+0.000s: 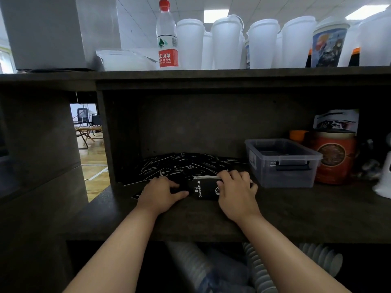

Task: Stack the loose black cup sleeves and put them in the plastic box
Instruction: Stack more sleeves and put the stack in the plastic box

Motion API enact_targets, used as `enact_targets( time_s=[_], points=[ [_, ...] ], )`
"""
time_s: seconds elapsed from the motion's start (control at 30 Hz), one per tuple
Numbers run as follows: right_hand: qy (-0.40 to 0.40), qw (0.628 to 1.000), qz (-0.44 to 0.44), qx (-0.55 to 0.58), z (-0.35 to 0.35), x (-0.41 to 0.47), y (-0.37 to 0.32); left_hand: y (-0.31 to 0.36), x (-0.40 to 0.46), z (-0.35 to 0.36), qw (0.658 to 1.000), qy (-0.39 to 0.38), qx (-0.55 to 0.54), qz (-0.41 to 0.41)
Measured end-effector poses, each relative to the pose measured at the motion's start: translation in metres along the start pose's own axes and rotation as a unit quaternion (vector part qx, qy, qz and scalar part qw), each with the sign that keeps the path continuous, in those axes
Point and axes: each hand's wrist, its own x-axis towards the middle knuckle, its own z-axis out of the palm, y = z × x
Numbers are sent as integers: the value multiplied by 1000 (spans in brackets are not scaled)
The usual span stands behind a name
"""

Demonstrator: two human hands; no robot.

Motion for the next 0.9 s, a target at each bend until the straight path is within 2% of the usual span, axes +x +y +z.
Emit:
enact_targets(
  time_s=[0.07,0.13,0.27,0.33,0.37,0.47,0.57,0.67,0.77,0.83,0.9],
  points=[
    [-1,1000,1,4,0,0,0,3,-2,-2,1000,7,15,23],
    [-2,1000,1,6,-1,-1,-1,11,-5,-6,995,8,78,61],
    [-6,1000,3,4,-3,-1,-3,44,-7,-11,950,-30,271,151],
    [-10,1000,4,6,-4,-2,-4,56,-10,-10,930,-38,326,166],
    [-9,1000,3,9,-5,-2,-3,57,-12,-11,931,-29,330,153],
    [-9,1000,0,15,-5,-3,-2,43,-22,-12,975,49,214,37],
    [-12,1000,1,18,-5,-3,-3,29,-28,-12,988,134,64,-38],
    [-6,1000,2,24,-5,-2,-3,28,-29,-11,970,228,-27,-78],
    [0,1000,-5,27,-5,-3,-3,30,-29,-16,931,314,-136,-124],
    [1,999,-14,36,-5,-3,-3,27,-26,-18,910,364,-140,-142],
    [4,999,-22,44,-6,-3,-4,24,-24,-20,903,381,-125,-156]
  ],
)
